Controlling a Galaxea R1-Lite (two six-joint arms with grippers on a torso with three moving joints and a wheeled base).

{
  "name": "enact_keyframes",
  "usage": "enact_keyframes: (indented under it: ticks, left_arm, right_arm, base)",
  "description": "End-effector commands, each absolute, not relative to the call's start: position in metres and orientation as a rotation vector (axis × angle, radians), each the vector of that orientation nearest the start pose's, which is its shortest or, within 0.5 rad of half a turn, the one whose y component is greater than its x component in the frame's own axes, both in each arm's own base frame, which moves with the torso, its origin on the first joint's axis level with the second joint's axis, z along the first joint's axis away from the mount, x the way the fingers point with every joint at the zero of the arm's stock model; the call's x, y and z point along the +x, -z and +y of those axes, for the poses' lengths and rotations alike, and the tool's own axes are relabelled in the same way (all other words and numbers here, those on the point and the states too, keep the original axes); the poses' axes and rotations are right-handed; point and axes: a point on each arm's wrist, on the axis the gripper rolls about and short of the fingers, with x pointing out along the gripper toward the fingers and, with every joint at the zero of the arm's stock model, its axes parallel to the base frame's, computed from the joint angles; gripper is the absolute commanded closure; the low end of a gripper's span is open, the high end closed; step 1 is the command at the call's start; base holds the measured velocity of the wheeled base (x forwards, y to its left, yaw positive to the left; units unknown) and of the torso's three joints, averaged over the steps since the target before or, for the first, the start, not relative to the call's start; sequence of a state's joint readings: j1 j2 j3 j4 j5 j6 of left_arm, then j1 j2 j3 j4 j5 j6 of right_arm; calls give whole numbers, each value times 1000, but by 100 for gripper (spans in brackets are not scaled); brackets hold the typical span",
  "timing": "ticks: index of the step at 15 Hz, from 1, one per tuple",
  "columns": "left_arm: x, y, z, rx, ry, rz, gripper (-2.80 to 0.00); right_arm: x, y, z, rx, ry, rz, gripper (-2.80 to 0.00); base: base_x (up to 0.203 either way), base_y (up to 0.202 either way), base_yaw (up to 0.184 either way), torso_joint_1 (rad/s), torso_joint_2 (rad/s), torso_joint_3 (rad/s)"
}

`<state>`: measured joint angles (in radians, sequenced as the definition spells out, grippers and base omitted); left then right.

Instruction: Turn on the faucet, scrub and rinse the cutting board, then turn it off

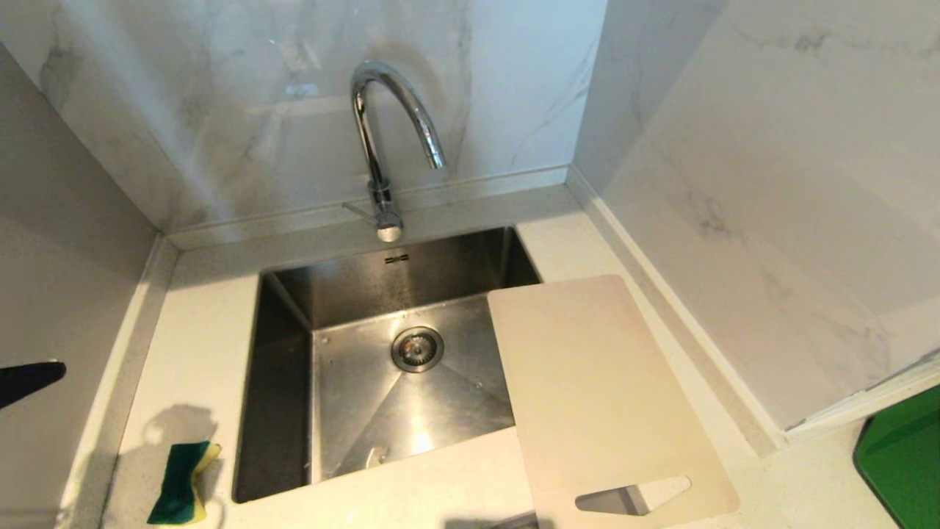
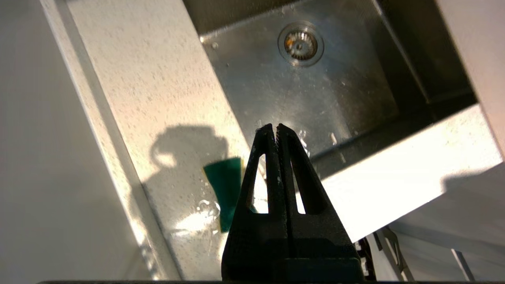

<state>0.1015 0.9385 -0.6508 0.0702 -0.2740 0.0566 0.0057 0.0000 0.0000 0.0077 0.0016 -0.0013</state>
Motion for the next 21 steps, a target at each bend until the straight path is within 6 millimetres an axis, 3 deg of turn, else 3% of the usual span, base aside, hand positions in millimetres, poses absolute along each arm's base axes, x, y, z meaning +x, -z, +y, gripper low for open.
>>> enact_keyframes:
  ticks: [1, 13, 21]
  left_arm:
    - [105, -207, 5, -16, 179, 370, 0]
    - [62, -139, 1, -50, 183, 483, 0]
    - [51, -129, 3, 47, 61, 475, 0]
  right_arm:
    - [-23, -75, 0, -2, -8, 8, 0]
    - [-23, -74, 0, -2, -8, 9, 0]
    - [-23, -74, 0, -2, -8, 9, 0]
  base:
    - [0, 0, 0, 0, 0, 0]
    - [0, 0, 0, 0, 0, 0]
    - [0, 0, 0, 0, 0, 0]
